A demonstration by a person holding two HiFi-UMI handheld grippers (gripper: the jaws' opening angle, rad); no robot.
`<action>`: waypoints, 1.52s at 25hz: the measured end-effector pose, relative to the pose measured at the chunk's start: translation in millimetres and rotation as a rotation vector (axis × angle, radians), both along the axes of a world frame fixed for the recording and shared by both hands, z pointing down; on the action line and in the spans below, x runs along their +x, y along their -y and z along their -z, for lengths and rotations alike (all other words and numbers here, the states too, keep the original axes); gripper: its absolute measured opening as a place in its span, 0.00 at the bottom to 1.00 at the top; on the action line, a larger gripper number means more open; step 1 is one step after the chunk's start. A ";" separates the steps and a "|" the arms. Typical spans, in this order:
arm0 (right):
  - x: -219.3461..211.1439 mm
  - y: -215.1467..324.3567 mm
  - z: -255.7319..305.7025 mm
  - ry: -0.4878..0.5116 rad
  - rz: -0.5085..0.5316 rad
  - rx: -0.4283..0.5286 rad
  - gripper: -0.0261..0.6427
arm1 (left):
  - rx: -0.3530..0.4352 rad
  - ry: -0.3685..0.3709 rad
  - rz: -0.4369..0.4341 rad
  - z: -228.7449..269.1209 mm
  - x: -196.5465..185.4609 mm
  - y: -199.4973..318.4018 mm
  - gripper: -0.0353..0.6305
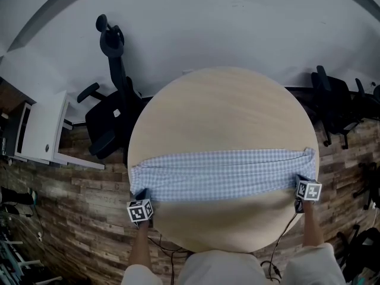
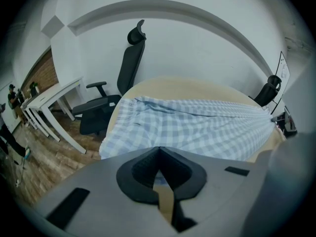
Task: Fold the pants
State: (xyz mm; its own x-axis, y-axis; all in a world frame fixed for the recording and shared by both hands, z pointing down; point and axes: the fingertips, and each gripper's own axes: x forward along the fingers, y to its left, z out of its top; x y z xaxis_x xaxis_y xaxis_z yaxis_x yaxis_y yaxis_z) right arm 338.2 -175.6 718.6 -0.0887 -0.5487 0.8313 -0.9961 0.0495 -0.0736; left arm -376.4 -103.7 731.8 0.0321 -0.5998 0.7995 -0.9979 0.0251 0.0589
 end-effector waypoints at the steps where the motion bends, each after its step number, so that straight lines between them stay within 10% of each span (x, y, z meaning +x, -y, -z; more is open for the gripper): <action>1: 1.9 -9.6 -0.1 -0.003 -0.001 -0.006 0.08 | -0.005 -0.001 0.001 0.6 0.6 -9.1 0.10; 8: 14.4 -50.9 0.9 -0.007 -0.032 -0.018 0.08 | 0.008 -0.039 0.062 8.4 -5.4 -49.3 0.10; 15: -12.9 -15.0 38.7 0.043 -0.012 0.166 0.08 | 0.171 -0.017 -0.014 53.4 8.9 -9.7 0.10; 33: -266.4 -25.3 23.4 0.068 0.693 0.122 0.24 | 0.157 -0.226 -0.501 46.8 261.7 39.0 0.10; 38: -290.0 -27.2 16.1 -0.119 0.893 0.130 0.25 | 0.120 -0.233 -0.562 42.0 277.8 37.4 0.23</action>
